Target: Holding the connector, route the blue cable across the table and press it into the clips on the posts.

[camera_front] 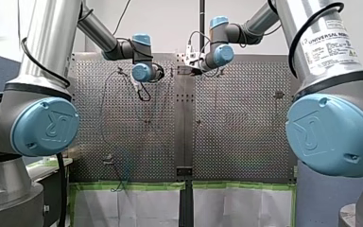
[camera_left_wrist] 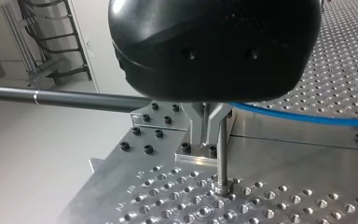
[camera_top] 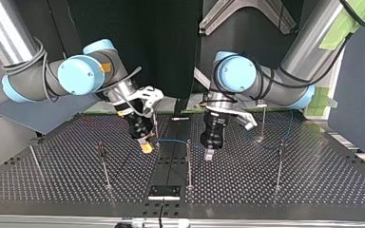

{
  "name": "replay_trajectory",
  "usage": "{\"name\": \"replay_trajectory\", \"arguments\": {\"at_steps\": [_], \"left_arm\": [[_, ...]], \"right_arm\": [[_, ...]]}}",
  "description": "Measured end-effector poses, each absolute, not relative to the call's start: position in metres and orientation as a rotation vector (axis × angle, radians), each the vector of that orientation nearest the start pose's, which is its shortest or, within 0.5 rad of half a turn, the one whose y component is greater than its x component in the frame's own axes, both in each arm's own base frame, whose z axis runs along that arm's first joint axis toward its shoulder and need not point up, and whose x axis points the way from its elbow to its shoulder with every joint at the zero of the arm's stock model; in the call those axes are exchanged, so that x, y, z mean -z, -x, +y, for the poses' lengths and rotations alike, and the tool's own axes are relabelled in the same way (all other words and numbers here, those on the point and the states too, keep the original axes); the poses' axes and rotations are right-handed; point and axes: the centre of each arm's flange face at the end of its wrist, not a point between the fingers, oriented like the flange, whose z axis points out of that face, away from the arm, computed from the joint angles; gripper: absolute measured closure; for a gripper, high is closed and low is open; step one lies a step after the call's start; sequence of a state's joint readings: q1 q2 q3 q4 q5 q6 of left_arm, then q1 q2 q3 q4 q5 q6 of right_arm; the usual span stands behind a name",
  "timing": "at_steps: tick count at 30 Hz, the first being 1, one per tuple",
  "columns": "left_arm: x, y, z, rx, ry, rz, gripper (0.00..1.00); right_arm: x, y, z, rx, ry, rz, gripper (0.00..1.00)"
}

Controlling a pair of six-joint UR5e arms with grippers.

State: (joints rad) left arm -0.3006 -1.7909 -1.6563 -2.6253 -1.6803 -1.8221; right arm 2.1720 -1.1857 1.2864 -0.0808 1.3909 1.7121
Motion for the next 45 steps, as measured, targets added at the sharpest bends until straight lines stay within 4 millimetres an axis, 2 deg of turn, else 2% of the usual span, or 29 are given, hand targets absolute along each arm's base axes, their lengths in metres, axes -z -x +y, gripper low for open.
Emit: {"name": "replay_trajectory", "arguments": {"at_steps": [6,19,30,41,43,44,45], "left_arm": [[-0.370,-0.541,-0.286,0.384,0.063,1.377,1.00],[-0.383,-0.571,-0.269,0.395,0.080,1.330,1.00],[-0.384,-0.578,-0.261,0.395,0.081,1.327,1.00],[-0.382,-0.577,-0.262,0.409,0.076,1.340,1.00],[-0.382,-0.576,-0.262,0.406,0.078,1.346,0.98],[-0.381,-0.576,-0.262,0.405,0.079,1.350,0.91],[-0.380,-0.575,-0.263,0.402,0.080,1.356,0.78]], "right_arm": [[-0.416,-0.484,-0.454,2.448,2.341,1.185,1.00],[-0.430,-0.466,-0.481,2.502,2.312,1.219,1.00],[-0.411,-0.460,-0.497,2.465,2.334,1.247,1.00],[-0.408,-0.449,-0.511,2.472,2.320,1.247,1.00],[-0.408,-0.448,-0.512,2.473,2.320,1.238,1.00],[-0.408,-0.448,-0.513,2.473,2.320,1.233,1.00],[-0.408,-0.447,-0.513,2.473,2.320,1.231,1.00]]}}
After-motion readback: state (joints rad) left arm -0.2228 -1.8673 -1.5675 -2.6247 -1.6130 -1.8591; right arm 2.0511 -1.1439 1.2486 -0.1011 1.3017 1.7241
